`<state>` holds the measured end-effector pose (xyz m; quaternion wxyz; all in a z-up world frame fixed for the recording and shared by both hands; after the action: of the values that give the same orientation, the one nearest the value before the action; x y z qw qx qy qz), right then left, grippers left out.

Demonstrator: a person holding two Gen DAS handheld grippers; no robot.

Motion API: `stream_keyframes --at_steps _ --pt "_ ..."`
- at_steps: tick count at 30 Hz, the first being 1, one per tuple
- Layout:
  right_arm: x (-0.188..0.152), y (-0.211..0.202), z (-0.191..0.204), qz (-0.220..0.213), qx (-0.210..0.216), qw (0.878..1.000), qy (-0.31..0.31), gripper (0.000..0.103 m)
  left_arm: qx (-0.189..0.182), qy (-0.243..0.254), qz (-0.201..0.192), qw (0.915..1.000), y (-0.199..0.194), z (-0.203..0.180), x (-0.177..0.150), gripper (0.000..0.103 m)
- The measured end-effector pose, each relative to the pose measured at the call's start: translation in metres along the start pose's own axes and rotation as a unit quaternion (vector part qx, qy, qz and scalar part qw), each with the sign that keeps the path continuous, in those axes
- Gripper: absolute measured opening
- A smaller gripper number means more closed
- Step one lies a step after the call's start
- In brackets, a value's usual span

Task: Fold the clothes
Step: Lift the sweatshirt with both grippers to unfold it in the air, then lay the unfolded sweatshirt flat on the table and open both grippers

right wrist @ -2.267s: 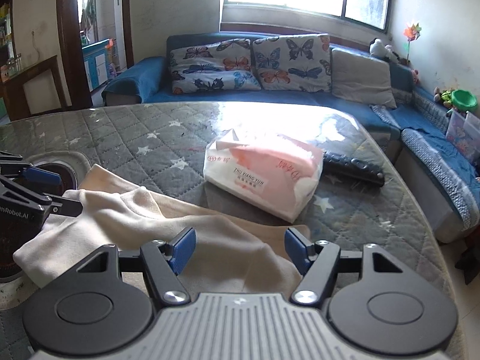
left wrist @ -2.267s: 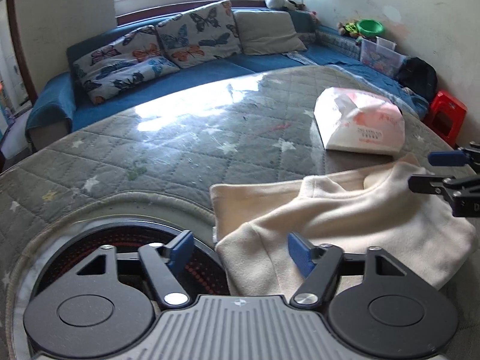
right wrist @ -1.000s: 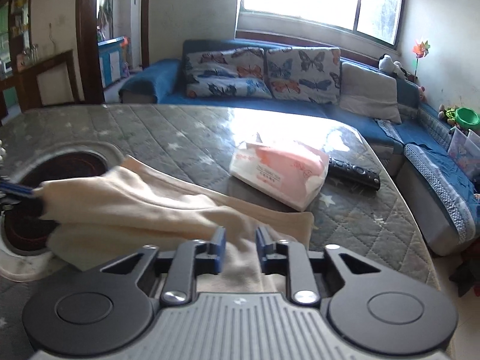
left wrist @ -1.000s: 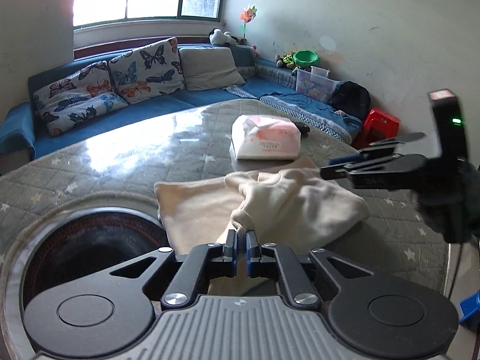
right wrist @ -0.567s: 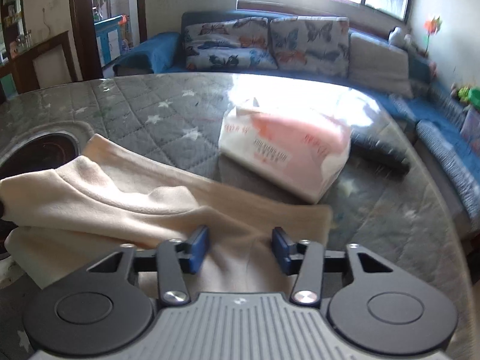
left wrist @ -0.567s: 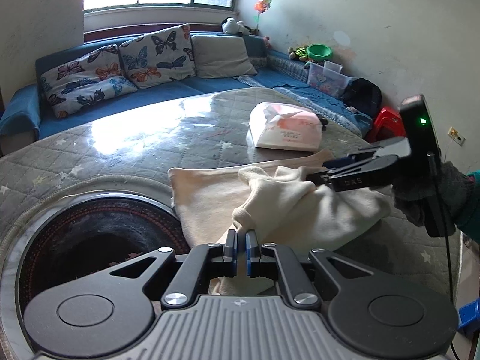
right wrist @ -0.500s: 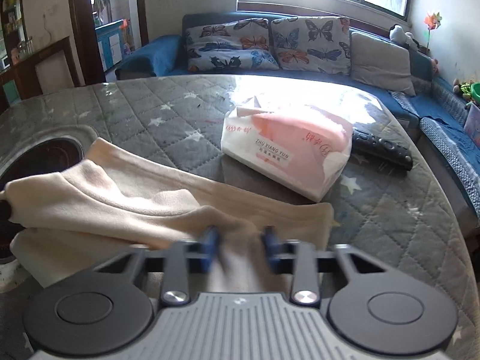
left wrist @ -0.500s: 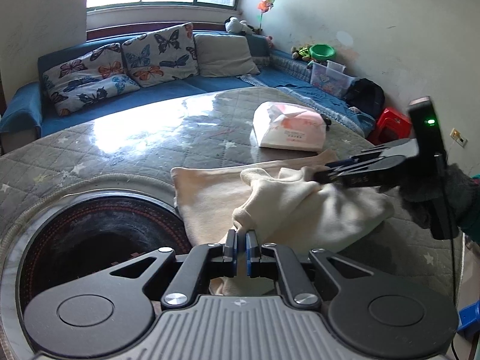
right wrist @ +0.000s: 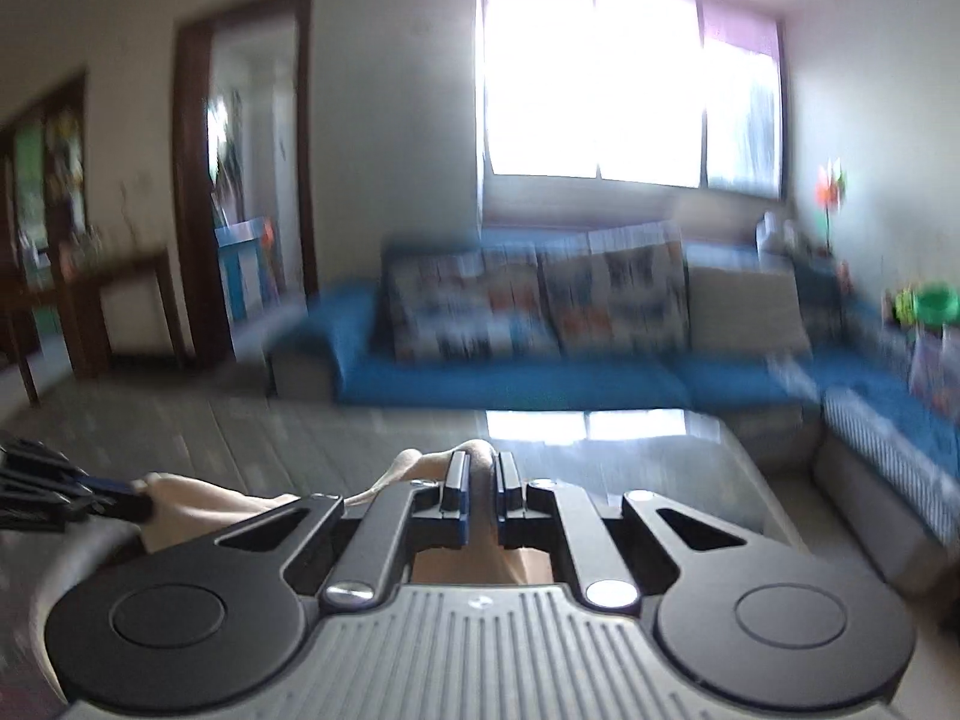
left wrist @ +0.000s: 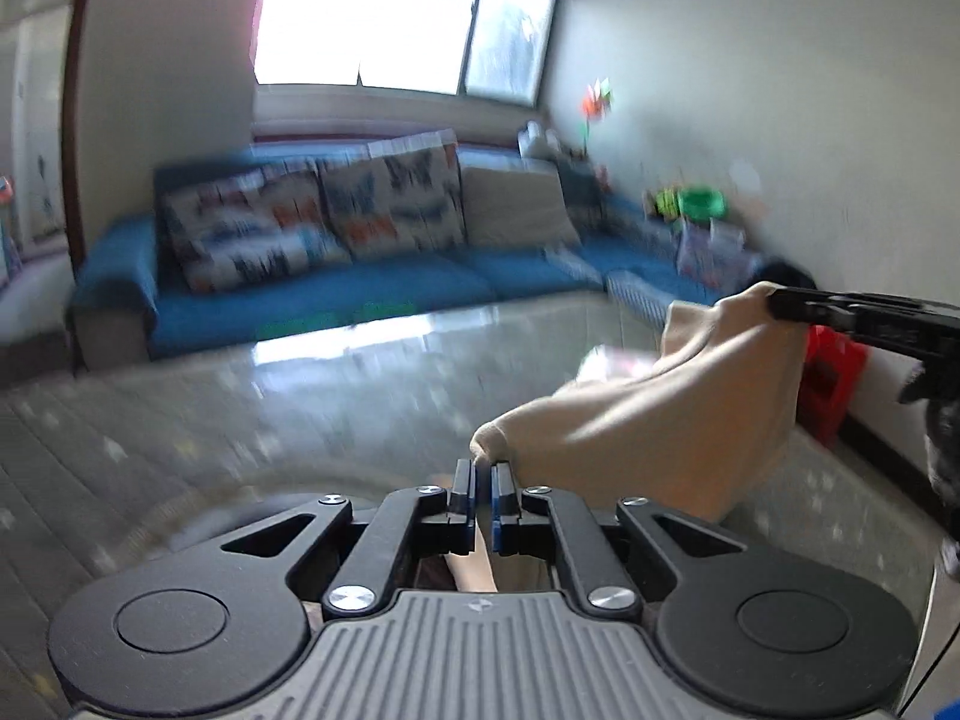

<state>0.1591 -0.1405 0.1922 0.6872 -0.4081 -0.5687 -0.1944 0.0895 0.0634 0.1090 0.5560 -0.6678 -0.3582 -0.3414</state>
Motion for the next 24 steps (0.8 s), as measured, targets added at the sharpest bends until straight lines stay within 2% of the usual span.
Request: stream_keyframes --at_steps 4,6,9,14,17,19,23,24 --pt "0.034 -0.04 0.025 -0.056 0.029 0.998 -0.012 0.007 0.003 0.009 -0.045 0.999 -0.047 0.005 0.023 0.005" --pt "0.034 -0.055 0.036 -0.062 0.043 0.997 -0.019 0.007 0.008 0.018 -0.053 0.9984 -0.067 0.006 0.026 0.005" --pt "0.025 -0.073 0.051 -0.056 0.062 0.996 -0.026 0.007 0.007 0.029 -0.044 0.9986 -0.088 0.006 0.016 0.005" --pt "-0.023 -0.071 0.068 0.008 0.067 0.997 -0.039 0.008 0.012 0.037 0.024 0.999 -0.087 0.006 -0.03 0.006" --pt "-0.06 -0.056 0.075 0.063 0.065 0.995 -0.04 0.009 0.016 0.019 0.075 0.9969 -0.073 0.008 -0.066 0.008" --pt "-0.079 -0.049 0.08 0.088 0.06 0.993 -0.041 0.009 0.02 0.003 0.095 0.9953 -0.068 0.012 -0.081 0.009" --pt "-0.095 -0.049 0.082 0.103 0.05 0.993 -0.033 0.011 0.03 -0.024 0.118 0.9923 -0.063 0.017 -0.104 0.014" --pt "-0.094 -0.05 0.083 0.104 0.048 0.993 -0.029 0.014 0.031 -0.027 0.119 0.9921 -0.065 0.017 -0.107 0.019"
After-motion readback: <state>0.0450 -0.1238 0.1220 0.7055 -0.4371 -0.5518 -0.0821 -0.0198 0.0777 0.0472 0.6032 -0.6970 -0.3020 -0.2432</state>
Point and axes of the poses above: each gripper's, at about its wrist camera, not at the fingertips, and y roughly the way its jaws point, z to its left, x to its top, the point moved 10 cm from there along y, roughly the way its jaws point, and after that the axes turned 1 degree about x, right-handed, at the moved point
